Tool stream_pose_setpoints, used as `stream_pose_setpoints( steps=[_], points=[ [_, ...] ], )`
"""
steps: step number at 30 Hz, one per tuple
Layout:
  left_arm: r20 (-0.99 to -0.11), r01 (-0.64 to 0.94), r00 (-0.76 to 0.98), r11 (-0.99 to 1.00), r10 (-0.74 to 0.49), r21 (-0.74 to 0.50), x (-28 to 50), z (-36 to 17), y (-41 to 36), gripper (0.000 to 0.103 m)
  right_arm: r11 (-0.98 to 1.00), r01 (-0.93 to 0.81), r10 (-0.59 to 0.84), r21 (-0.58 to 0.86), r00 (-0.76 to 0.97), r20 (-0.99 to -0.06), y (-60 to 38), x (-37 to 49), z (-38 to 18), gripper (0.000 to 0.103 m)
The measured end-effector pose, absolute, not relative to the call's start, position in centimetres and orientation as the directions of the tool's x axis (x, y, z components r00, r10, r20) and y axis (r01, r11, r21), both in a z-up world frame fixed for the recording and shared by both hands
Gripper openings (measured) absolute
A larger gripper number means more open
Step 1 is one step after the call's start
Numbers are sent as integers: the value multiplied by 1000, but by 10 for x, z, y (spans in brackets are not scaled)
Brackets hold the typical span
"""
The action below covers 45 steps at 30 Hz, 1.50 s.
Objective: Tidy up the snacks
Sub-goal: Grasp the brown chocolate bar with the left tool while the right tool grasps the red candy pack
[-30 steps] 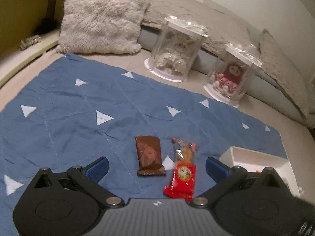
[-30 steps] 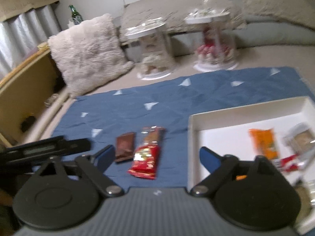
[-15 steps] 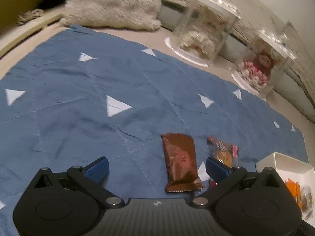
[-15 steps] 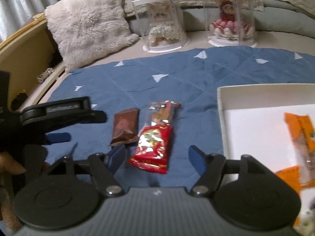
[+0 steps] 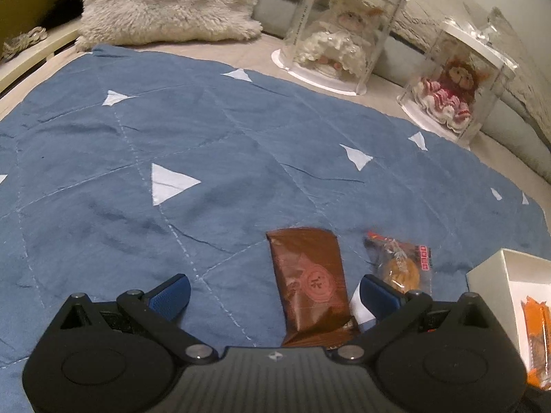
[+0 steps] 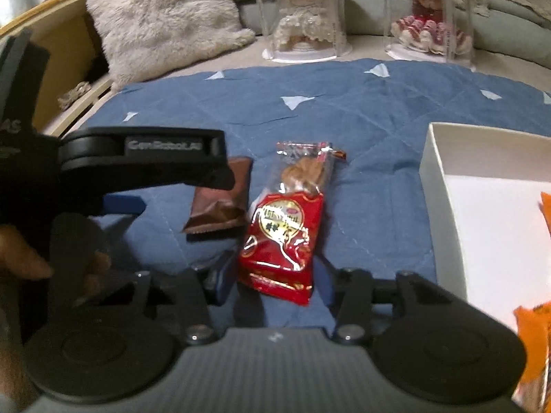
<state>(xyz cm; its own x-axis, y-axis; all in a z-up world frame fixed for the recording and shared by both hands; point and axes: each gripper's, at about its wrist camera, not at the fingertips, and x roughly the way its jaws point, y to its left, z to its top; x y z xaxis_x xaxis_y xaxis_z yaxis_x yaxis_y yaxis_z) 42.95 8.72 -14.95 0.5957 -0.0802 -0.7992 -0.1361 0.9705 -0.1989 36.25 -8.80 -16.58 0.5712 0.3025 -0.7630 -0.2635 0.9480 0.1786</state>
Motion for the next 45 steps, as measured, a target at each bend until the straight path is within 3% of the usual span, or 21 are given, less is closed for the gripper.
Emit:
stream_pose_setpoints(
  steps=[9, 24, 28, 29, 32, 40, 45],
  points=[
    [-834, -171, 551, 974, -29, -147, 431, -151, 79, 102, 919, -380, 305, 109, 508, -806, -94, 330, -135, 52],
    [-818, -100, 573, 989, -35, -113, 424, -144, 83, 67, 863, -491, 298, 118, 308, -904, -93, 252, -139, 54],
    [-808, -4, 585, 996, -69, -88, 423, -144, 71, 57, 905, -397, 315, 150, 391, -865, -94, 257, -134, 75],
    [-811, 24, 580, 997, -75, -74, 423, -146, 67, 54, 922, -350, 311, 168, 406, -859, -96, 261, -134, 76],
    [-819, 63, 569, 997, -68, -39, 422, -148, 61, 46, 937, -253, 330, 241, 418, -847, -100, 275, -136, 76],
    [-877, 167, 464, 984, -129, -57, 415, -146, 68, 45, 945, -242, 302, 219, 399, -866, -93, 281, -144, 72],
    [-887, 129, 439, 987, -141, -93, 415, -144, 76, 48, 958, -231, 255, 172, 398, -882, -84, 287, -155, 60]
  ],
)
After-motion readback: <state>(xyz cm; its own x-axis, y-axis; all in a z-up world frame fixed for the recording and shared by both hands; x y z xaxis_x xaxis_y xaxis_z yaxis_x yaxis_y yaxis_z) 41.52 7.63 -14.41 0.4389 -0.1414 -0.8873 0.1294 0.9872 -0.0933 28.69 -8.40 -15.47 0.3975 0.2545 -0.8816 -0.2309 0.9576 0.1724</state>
